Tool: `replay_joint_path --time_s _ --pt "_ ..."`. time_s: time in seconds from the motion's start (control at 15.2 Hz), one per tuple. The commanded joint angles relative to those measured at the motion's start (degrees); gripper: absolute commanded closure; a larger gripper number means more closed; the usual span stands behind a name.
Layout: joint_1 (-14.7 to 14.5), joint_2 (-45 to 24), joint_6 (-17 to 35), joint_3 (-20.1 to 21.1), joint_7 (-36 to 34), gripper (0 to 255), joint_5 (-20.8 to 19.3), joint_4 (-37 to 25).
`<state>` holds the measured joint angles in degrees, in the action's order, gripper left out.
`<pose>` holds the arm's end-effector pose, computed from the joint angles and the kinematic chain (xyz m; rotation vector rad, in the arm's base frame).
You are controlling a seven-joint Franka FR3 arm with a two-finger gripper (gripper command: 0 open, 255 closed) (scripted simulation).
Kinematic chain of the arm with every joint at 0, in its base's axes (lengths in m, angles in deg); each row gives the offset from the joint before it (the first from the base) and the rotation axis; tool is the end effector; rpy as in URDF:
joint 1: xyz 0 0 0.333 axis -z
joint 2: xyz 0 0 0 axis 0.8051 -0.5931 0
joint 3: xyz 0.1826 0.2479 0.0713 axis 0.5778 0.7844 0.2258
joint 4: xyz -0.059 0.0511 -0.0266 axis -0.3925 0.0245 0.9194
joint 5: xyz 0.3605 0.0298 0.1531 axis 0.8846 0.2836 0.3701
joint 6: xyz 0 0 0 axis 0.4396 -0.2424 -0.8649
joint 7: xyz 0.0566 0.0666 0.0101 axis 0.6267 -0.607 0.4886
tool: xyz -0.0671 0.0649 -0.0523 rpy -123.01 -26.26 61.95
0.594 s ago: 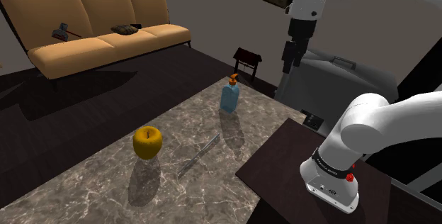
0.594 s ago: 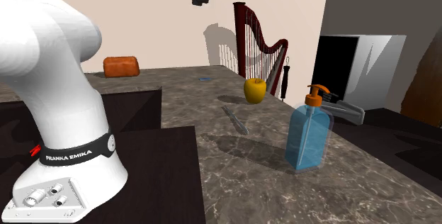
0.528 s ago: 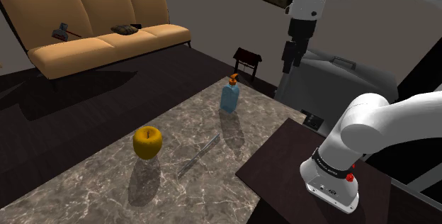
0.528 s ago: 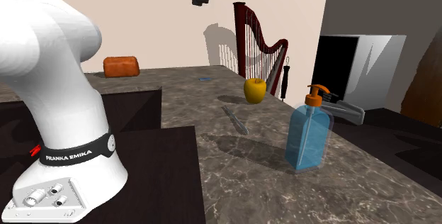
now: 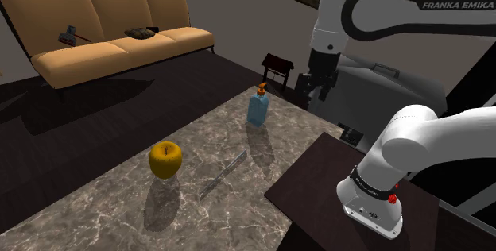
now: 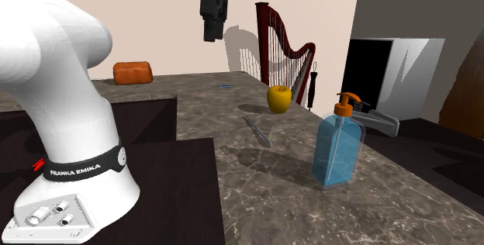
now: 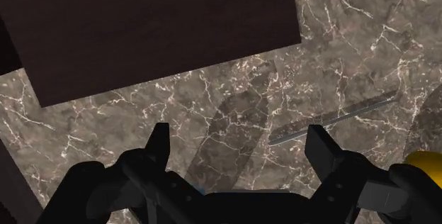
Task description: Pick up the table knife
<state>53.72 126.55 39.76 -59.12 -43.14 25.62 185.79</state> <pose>0.2766 0.0820 0.4878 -3.0745 0.4069 0.1777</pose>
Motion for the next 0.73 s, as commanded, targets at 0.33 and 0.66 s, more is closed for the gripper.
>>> replay_joint_path --time_s 0.33,0.66 --pt "1.49 -4.94 13.46 13.09 -20.73 0 9.12 5.00" --pt "4.71 -13.99 24.87 23.66 -35.64 0 13.27 4.68"
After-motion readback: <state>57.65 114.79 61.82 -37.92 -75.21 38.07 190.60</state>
